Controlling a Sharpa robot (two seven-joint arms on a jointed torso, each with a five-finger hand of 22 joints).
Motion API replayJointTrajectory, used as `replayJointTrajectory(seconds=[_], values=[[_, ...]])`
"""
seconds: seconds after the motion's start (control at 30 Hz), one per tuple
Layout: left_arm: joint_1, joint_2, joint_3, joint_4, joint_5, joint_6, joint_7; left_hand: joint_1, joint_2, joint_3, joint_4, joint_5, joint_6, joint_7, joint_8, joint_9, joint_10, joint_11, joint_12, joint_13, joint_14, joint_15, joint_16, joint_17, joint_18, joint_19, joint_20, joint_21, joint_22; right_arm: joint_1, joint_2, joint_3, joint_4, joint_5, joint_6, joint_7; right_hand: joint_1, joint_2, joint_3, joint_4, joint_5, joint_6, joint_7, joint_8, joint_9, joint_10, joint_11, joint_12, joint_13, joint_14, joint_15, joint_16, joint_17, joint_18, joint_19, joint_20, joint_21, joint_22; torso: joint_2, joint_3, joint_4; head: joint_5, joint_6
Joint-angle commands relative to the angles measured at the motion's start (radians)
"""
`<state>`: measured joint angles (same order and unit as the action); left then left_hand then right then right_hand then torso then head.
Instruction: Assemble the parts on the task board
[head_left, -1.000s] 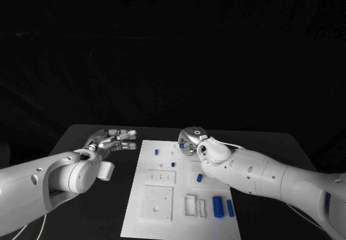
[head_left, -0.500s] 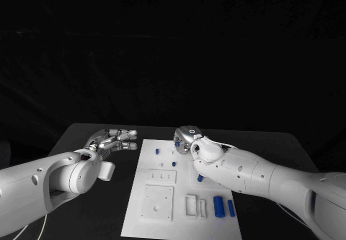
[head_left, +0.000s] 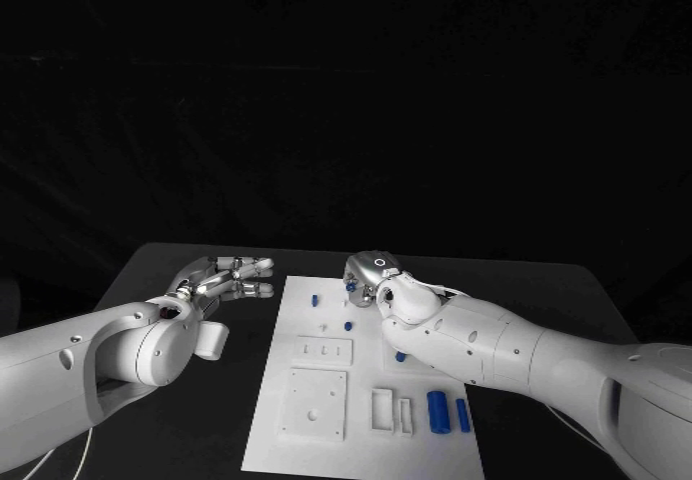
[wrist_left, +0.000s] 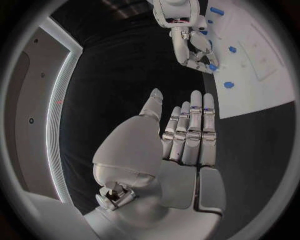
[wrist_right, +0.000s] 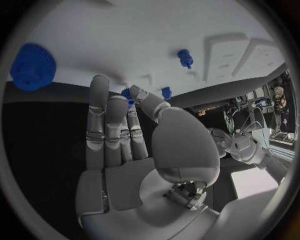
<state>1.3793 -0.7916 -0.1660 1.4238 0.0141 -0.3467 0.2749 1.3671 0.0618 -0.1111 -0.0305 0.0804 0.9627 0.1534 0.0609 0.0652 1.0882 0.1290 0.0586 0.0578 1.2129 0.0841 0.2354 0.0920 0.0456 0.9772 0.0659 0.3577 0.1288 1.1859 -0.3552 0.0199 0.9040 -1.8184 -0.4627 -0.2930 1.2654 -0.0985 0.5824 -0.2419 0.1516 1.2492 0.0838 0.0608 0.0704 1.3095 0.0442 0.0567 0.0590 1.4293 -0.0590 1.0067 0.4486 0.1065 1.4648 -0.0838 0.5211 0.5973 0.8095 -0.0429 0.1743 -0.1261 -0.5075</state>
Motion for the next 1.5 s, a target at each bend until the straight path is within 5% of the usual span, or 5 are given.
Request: replayJointTrajectory(seconds=[0.03, 1.0, 1.17, 1.3, 1.5], values=[[0.005, 0.004, 0.001, 0.001, 0.001, 0.009, 0.005, -0.004, -0.004, 0.002, 0.002, -0.002, -0.004, 0.002, 0.002, 0.001, -0.009, 0.001, 0.001, 0.001, -0.005, -0.001, 0.003, -0.001, -0.003, -0.006, 0.001, 0.007, -0.001, -0.001, 0.001, 0.000, -0.002, -0.016, -0.003, -0.012, 0.009, 0.012, 0.006, 0.001, 0.004, 0.008, -0.001, 0.003, 0.001, 0.022, -0.013, 0.001, 0.002, 0.001, -0.005, 0.004, -0.002, 0.007, 0.004, -0.003, -0.006, 0.003, 0.003, -0.0017, 0.0009, -0.001, 0.000], [0.005, 0.011, 0.001, -0.008, 0.000, 0.010, 0.002, -0.005, -0.004, 0.003, 0.001, -0.003, -0.006, 0.002, 0.002, 0.001, -0.014, 0.002, 0.002, 0.001, -0.006, 0.000, 0.003, -0.001, -0.002, -0.008, 0.002, 0.012, -0.005, -0.001, 0.011, 0.000, -0.019, 0.002, 0.030, -0.021, 0.001, -0.001, -0.015, 0.013, -0.014, -0.046, 0.013, 0.002, -0.003, -0.040, 0.005, 0.001, 0.001, 0.003, 0.017, -0.005, -0.010, 0.018, -0.001, 0.014, -0.033, 0.023, 0.008, -0.0054, 0.0015, -0.003, 0.000], [0.005, 0.011, 0.001, -0.009, 0.000, 0.009, 0.001, -0.005, -0.006, 0.003, 0.000, -0.002, -0.008, 0.003, 0.002, 0.001, -0.017, 0.004, 0.002, 0.002, -0.007, 0.002, 0.003, -0.001, -0.002, -0.009, 0.003, 0.012, -0.006, 0.000, 0.012, 0.000, -0.024, 0.037, -0.008, -0.004, -0.009, -0.060, -0.073, 0.053, -0.042, -0.154, 0.034, 0.000, -0.008, -0.193, 0.048, 0.003, 0.000, 0.004, 0.051, -0.020, -0.021, 0.039, 0.009, 0.049, -0.069, 0.000, 0.008, -0.0057, 0.0018, -0.003, 0.002], [0.005, 0.009, 0.001, -0.011, 0.000, 0.007, 0.001, -0.006, -0.007, 0.003, 0.000, -0.003, -0.007, 0.003, 0.002, 0.001, -0.019, 0.006, 0.002, 0.002, -0.007, 0.003, 0.002, -0.001, -0.001, -0.009, 0.003, 0.012, -0.007, 0.000, 0.012, 0.000, -0.025, 0.063, -0.050, 0.016, 0.088, -0.094, -0.269, 0.162, -0.044, -0.228, 0.012, 0.002, -0.008, -0.393, 0.078, 0.002, -0.003, -0.002, 0.073, -0.055, -0.032, 0.057, 0.042, 0.075, -0.156, -0.081, 0.009, -0.0056, 0.0018, -0.004, 0.002], [0.005, 0.007, 0.001, -0.019, 0.000, 0.005, 0.002, -0.006, -0.007, 0.003, 0.000, -0.002, -0.008, 0.003, 0.002, 0.001, -0.022, 0.008, 0.002, 0.002, -0.008, 0.004, 0.002, -0.001, 0.000, -0.010, 0.004, 0.012, -0.007, 0.000, -0.002, 0.001, -0.007, 0.090, -0.092, 0.040, 0.163, -0.144, -0.325, 0.268, -0.039, -0.279, -0.005, -0.001, -0.010, -0.475, 0.088, -0.005, -0.008, 0.008, 0.080, -0.088, 0.013, 0.052, 0.046, 0.082, -0.133, -0.172, 0.009, -0.0047, 0.0015, -0.007, 0.006]])
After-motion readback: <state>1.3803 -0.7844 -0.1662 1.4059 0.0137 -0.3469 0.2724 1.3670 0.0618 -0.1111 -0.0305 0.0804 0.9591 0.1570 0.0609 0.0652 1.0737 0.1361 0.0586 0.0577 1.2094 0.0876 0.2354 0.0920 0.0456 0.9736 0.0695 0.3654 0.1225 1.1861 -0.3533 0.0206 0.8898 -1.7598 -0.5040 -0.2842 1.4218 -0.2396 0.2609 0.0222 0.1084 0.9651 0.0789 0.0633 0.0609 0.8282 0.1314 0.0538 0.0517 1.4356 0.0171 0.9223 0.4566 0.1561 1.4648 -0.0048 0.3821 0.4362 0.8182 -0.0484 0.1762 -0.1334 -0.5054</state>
